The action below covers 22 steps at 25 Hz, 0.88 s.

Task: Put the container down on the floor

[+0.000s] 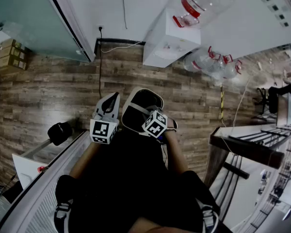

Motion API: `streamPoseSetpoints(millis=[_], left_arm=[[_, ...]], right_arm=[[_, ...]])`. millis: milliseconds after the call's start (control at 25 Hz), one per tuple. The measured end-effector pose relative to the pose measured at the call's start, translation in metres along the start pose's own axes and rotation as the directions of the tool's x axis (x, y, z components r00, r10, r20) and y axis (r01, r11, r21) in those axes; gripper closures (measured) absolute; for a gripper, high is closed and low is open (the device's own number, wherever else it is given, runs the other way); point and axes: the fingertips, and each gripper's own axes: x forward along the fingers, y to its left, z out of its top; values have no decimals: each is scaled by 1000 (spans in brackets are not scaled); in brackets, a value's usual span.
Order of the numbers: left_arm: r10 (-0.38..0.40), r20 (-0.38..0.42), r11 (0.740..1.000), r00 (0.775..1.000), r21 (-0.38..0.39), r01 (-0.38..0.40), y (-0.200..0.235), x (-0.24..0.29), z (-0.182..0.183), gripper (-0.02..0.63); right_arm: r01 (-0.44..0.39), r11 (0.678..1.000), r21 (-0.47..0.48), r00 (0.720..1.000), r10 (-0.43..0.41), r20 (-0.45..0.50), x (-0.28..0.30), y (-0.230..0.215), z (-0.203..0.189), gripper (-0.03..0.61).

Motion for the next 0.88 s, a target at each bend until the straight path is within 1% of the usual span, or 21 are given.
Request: streamPoseSetpoints(millis=[400,880], left_arm=[[-4,-1,1000,1000,-12,3,-2,-5,-3,588],[-29,-11,999,1000,-28,29,7,-7,-6,588]], right_arm=[[3,1000,4,1000,-3,-2,1,4,-2,511],[10,997,77,1000,-9,-9,5,0,0,511]])
